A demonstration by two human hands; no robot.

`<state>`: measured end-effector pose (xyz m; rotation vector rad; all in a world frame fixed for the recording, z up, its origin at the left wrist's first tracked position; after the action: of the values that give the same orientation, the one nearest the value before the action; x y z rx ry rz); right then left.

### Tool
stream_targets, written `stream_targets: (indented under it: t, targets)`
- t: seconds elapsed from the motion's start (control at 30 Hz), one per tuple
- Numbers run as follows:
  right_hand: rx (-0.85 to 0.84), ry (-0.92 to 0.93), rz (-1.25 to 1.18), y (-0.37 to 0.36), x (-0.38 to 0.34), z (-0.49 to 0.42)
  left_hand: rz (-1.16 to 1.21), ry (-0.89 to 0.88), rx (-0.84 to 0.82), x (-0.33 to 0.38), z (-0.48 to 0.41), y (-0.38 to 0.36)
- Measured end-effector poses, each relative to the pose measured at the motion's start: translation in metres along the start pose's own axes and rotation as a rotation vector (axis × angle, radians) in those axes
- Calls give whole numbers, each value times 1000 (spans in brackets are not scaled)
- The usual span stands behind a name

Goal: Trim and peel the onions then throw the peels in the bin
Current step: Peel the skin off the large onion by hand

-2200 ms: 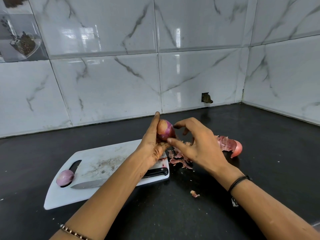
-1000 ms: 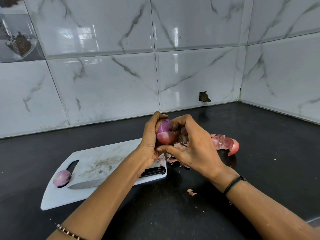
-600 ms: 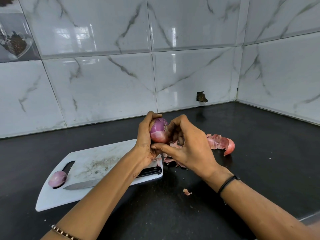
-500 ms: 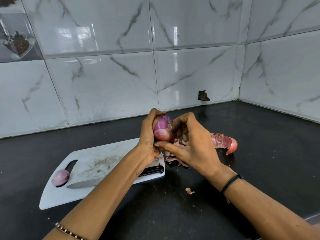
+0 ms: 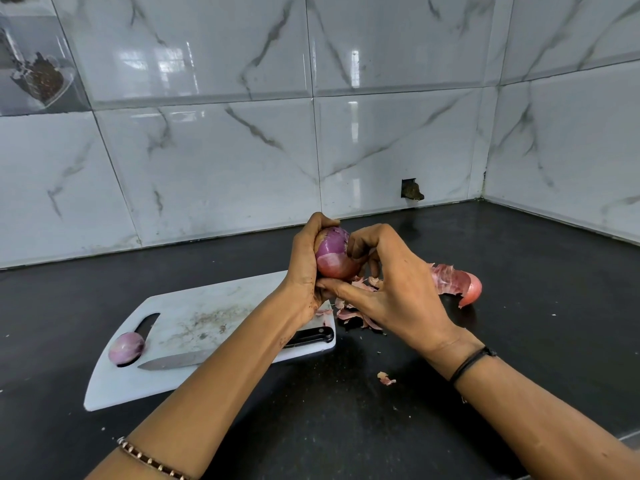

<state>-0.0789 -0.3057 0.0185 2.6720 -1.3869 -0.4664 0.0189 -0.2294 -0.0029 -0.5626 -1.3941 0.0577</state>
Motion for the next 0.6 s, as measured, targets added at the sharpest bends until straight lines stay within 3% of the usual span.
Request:
stream_targets:
  t: [0.6]
  targets:
    - [-36, -185, -26, -7, 10, 0, 17, -3, 46, -2, -4, 8]
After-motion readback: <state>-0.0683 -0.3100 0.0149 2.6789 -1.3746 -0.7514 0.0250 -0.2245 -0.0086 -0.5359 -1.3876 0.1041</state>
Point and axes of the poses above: each hand's wrist, its own z-axis away from the middle knuckle, its own y-axis out of the back of the hand, x = y × z, the point moved 7 cm from there along -z, towards the middle knuckle, and after that the axes turned 9 degrees about x, right-handed, at the moved point
